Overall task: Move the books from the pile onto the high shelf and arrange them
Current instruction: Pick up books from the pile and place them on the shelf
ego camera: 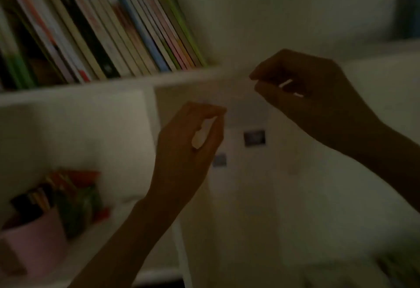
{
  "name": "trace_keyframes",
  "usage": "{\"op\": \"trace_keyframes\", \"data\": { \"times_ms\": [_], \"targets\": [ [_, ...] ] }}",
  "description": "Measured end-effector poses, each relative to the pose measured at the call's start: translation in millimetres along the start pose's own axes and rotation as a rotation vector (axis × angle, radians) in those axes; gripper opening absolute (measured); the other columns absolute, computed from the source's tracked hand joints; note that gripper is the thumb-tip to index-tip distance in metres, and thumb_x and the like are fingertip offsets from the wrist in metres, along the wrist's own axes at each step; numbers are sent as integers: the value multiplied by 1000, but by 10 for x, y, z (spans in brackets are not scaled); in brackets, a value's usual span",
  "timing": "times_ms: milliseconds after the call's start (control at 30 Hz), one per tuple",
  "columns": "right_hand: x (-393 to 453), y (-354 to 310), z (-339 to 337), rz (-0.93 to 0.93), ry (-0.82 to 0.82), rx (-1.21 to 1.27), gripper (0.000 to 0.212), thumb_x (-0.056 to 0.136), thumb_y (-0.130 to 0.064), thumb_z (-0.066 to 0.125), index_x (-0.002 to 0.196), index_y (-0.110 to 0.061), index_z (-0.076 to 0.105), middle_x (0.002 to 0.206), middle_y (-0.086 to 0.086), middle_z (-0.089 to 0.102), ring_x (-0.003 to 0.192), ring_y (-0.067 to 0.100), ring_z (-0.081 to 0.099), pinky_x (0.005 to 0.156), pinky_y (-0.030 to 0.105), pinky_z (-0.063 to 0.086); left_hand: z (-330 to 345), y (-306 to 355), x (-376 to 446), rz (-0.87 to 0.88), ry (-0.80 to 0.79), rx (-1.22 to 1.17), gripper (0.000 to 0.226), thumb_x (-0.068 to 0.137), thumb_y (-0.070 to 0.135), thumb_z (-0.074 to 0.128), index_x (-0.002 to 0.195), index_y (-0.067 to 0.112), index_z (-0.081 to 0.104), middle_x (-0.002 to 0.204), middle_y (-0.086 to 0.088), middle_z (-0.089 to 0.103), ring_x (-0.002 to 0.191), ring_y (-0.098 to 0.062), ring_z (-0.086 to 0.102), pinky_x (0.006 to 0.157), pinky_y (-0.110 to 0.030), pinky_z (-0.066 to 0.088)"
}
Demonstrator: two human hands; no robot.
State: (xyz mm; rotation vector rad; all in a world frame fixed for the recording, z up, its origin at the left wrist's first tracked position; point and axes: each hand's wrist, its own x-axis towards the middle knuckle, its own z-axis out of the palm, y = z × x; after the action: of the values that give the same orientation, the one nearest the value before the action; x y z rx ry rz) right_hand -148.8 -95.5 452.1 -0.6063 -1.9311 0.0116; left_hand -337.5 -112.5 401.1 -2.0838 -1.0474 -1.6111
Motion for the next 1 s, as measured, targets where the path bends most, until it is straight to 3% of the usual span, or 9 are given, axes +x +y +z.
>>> {"op": "trace_keyframes", "data": {
  "times_ms": [133, 233, 367, 467, 567, 700, 833, 933, 1000],
  "targets": [
    [-969, 308, -2, 251, -242, -124, 12, 88, -19, 59, 99, -23, 61, 87, -15, 59, 79, -9, 56, 72, 5, 43, 655, -33, -799, -144, -257, -197, 22, 90, 29, 51, 105, 19, 64, 98, 12, 58, 88, 2, 57, 68, -12, 47],
    [-1884, 733, -4, 509, -412, -219, 19, 88, -17, 60, 106, -15, 63, 94, -5, 60, 78, -1, 55, 71, 10, 45, 1274, -66, -1631, -352, -528, -290, 26, 88, 35, 51, 105, 21, 64, 99, 11, 58, 89, -1, 57, 69, -14, 47],
    [-3157, 1253, -116, 859, -620, -373, 24, 91, -25, 56, 114, -18, 59, 112, 3, 60, 98, 18, 57, 87, 38, 47, 1980, -16, -2649, -495, -860, -281, 24, 89, 27, 56, 108, 15, 64, 107, -2, 61, 94, -15, 61, 76, -29, 50],
    [-3895, 1557, -202, 1119, -806, -377, 30, 94, -23, 52, 123, -15, 55, 126, 7, 53, 115, 24, 52, 93, 33, 42, 2410, 64, -3220, -554, -1105, -225, 29, 91, 25, 56, 117, 15, 60, 118, -2, 58, 102, -16, 58, 84, -26, 44],
    [-4381, 1888, -264, 1249, -816, -330, 31, 93, -19, 53, 124, -11, 54, 130, 10, 51, 116, 23, 50, 88, 27, 39, 2756, 149, -3545, -697, -1231, -230, 29, 92, 22, 55, 119, 12, 59, 119, -6, 57, 105, -18, 57, 84, -22, 40],
    [-4743, 2434, -296, 1379, -803, -272, 35, 93, -20, 53, 127, -12, 50, 132, 11, 44, 121, 25, 44, 92, 29, 37, 3157, 248, -3790, -864, -1282, -203, 28, 92, 17, 55, 118, 7, 58, 118, -11, 58, 106, -23, 56, 85, -25, 41],
    [-4957, 3070, -272, 1410, -719, -187, 24, 82, -31, 54, 90, -9, 56, 95, 18, 51, 88, 28, 53, 71, 33, 40, 3537, 421, -3915, -1127, -1266, -186, 30, 93, 20, 53, 120, 5, 54, 111, -11, 59, 94, -20, 56, 70, -20, 43],
    [-5071, 3404, -169, 1402, -803, -129, 37, 91, -21, 58, 120, -1, 49, 119, 21, 52, 106, 35, 55, 86, 45, 48, 3782, 547, -3962, -1494, -1105, -238, 42, 93, 20, 54, 130, 5, 44, 117, -17, 56, 104, -29, 56, 79, -29, 47],
    [-5101, 3512, -83, 1417, -843, -176, 50, 89, -32, 61, 127, -5, 45, 127, 16, 49, 113, 34, 52, 92, 43, 46, 3914, 624, -3959, -1710, -933, -296, 49, 93, 17, 54, 137, 6, 35, 127, -21, 52, 115, -34, 52, 89, -40, 44]
  ]
}}
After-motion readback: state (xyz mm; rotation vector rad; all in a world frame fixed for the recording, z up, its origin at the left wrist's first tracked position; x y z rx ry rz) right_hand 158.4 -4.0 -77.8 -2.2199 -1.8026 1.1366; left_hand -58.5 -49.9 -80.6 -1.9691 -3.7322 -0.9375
